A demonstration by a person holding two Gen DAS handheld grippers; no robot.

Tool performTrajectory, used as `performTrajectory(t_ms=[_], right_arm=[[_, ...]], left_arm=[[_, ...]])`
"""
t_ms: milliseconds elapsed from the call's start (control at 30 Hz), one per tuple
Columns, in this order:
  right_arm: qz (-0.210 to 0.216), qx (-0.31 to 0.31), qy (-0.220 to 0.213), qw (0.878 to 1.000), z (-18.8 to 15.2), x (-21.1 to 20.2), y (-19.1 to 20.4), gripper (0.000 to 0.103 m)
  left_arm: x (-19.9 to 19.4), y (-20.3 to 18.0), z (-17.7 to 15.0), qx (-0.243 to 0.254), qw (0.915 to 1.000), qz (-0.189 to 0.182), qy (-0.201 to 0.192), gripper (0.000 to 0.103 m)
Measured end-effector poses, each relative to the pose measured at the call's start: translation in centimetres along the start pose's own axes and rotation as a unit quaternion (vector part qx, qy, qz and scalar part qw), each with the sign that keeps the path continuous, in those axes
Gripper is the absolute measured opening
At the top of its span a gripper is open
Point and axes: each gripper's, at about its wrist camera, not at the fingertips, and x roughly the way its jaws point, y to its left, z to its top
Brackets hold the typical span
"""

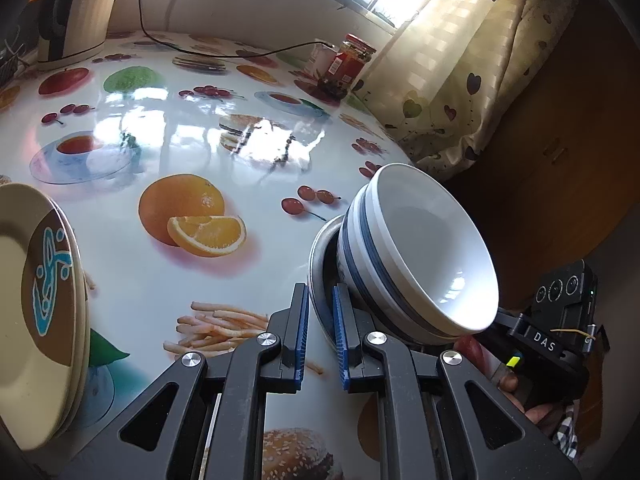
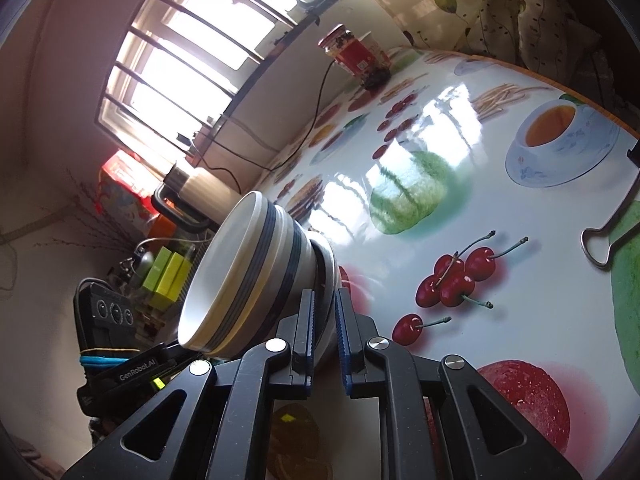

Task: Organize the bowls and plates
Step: 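Lift the steel bowl with its nested bowls using both grippers, tilting it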

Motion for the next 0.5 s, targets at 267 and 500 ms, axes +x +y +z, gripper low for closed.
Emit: performTrajectory(t_ms=[267, 500], right_arm=[[0.009, 0.006, -0.001, 1.000, 0.18, 0.35, -0.48, 0.012], [0.019, 0.011, -0.001, 1.000, 0.08, 0.18, -0.65, 0.011]], left_arm=[[0.42, 0.46, 0.25, -0.007, 0.9999, -0.009, 0.004, 0.012], [0.45, 0.18, 0.37, -0.002, 1.0000, -0.008, 0.002, 0.010]])
